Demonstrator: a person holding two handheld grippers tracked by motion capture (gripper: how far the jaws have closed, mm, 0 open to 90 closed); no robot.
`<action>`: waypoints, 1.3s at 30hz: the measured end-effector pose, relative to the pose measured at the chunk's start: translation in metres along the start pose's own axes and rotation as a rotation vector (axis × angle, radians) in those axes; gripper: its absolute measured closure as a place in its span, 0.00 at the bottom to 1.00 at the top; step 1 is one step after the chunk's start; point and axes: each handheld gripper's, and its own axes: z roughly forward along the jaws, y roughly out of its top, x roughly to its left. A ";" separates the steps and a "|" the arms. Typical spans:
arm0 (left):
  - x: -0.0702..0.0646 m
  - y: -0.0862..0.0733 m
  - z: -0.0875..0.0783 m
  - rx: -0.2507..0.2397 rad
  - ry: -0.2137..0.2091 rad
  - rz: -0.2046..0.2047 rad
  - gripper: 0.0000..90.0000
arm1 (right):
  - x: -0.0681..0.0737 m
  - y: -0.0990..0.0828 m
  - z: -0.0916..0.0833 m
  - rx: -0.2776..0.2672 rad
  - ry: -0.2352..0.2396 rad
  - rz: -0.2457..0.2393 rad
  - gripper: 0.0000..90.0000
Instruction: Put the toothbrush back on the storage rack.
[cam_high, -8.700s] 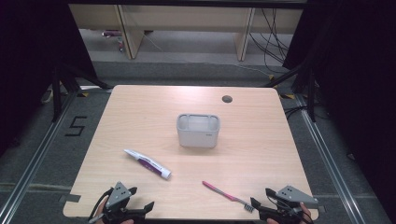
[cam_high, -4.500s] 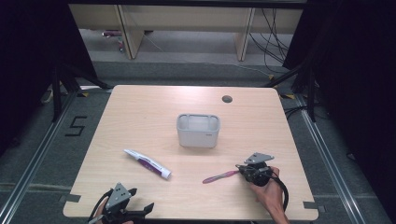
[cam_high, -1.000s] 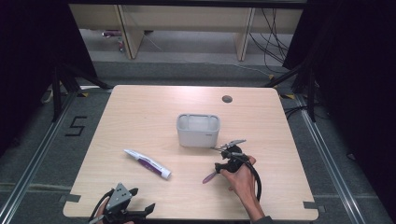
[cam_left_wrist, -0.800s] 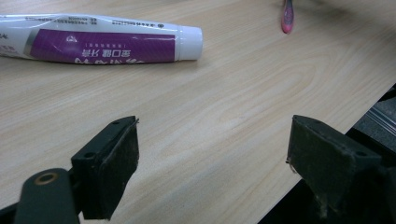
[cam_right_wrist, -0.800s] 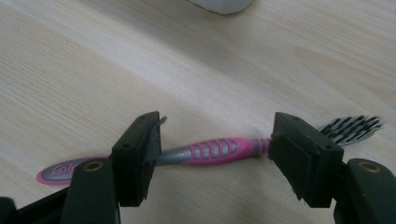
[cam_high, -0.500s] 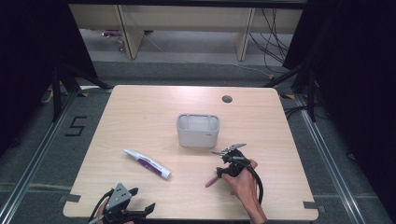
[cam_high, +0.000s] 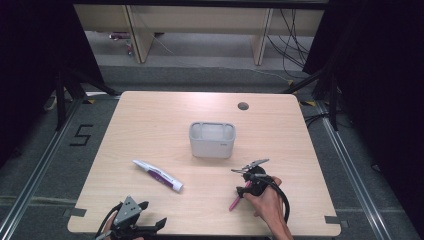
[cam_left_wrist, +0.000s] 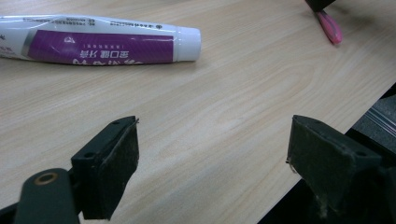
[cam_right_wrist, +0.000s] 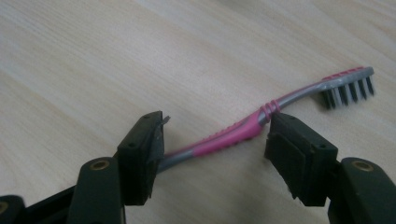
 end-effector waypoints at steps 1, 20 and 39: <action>0.000 0.000 0.000 -0.001 -0.001 -0.001 0.18 | 0.000 -0.001 -0.001 0.006 0.005 -0.005 0.42; -0.001 0.001 -0.001 0.009 0.001 -0.003 0.18 | -0.019 -0.003 -0.009 0.128 0.046 -0.054 0.69; 0.000 0.000 0.000 0.016 0.000 0.008 0.18 | -0.039 0.006 -0.010 0.262 0.062 -0.104 0.90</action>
